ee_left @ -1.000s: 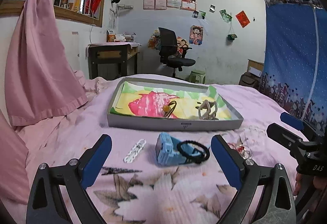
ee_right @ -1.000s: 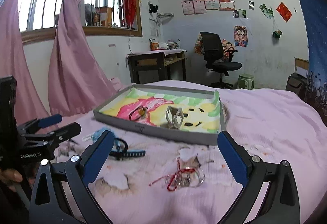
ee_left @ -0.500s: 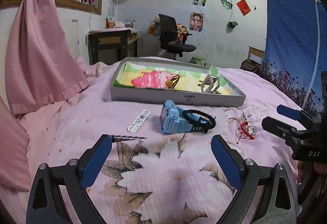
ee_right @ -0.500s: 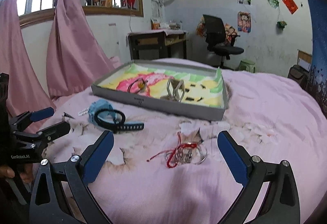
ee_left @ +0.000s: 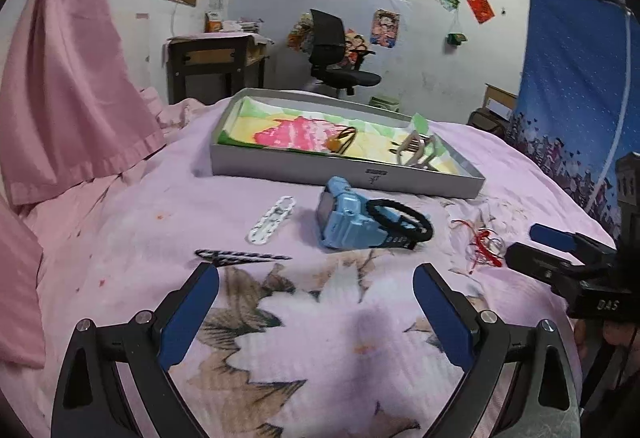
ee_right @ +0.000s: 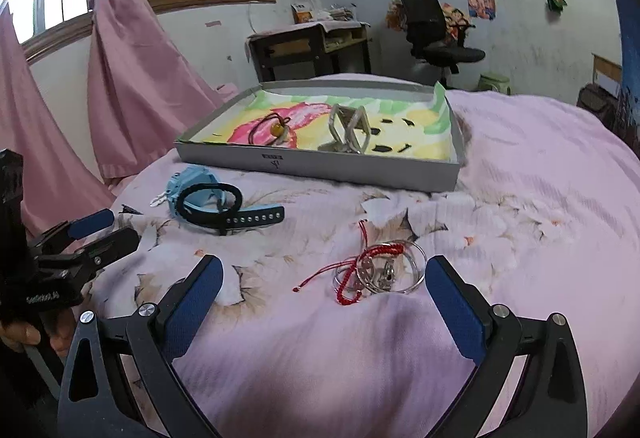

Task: Organize jewelry
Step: 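Withdraw both tools from the tray toward the remaining jewelry, then grasp the black hair tie with the left tool while the right tool grasps the red string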

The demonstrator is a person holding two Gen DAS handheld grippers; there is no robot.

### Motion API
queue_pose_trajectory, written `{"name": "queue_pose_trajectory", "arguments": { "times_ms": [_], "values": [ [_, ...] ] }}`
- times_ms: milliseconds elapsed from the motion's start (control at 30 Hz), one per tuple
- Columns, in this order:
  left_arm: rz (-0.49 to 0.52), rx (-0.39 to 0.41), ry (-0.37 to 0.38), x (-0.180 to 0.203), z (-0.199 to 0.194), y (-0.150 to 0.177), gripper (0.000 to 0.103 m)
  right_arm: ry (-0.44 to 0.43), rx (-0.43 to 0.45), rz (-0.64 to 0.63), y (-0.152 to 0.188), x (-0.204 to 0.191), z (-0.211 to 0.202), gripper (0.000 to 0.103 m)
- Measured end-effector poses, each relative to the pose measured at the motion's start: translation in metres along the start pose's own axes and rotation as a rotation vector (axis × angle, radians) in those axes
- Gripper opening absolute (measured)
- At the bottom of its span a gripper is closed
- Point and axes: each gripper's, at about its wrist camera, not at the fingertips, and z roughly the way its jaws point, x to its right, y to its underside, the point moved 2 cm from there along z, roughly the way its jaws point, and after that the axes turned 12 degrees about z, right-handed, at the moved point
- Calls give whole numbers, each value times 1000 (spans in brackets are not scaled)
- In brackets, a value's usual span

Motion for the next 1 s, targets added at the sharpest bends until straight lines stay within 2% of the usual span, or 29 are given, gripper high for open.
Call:
{"name": "queue_pose_trajectory", "arguments": {
  "times_ms": [67,133,200,267,400,567,733,833,900,1000],
  "values": [
    [13,9,16,3,0,-2,98,6,-6,5,0,1,2,96],
    [26,13,37,7,0,-4,98,13,-18,7,1,1,5,89],
    [30,16,59,10,2,-5,96,22,-28,8,2,2,8,77],
    [28,17,79,11,4,-6,93,23,-39,14,2,3,11,71],
    [4,15,143,13,8,-8,81,29,-55,11,3,3,13,52],
    [-62,15,252,14,14,-9,69,37,-83,0,5,0,18,36],
    [-105,3,310,17,23,-11,60,54,-113,1,8,1,23,29],
    [-123,-1,317,18,25,-12,57,60,-120,-1,9,1,25,29],
    [-139,-4,314,18,27,-13,55,63,-124,-8,9,0,25,23],
    [-164,-20,308,18,30,-15,51,69,-129,-17,10,-1,27,22]
  ]
}}
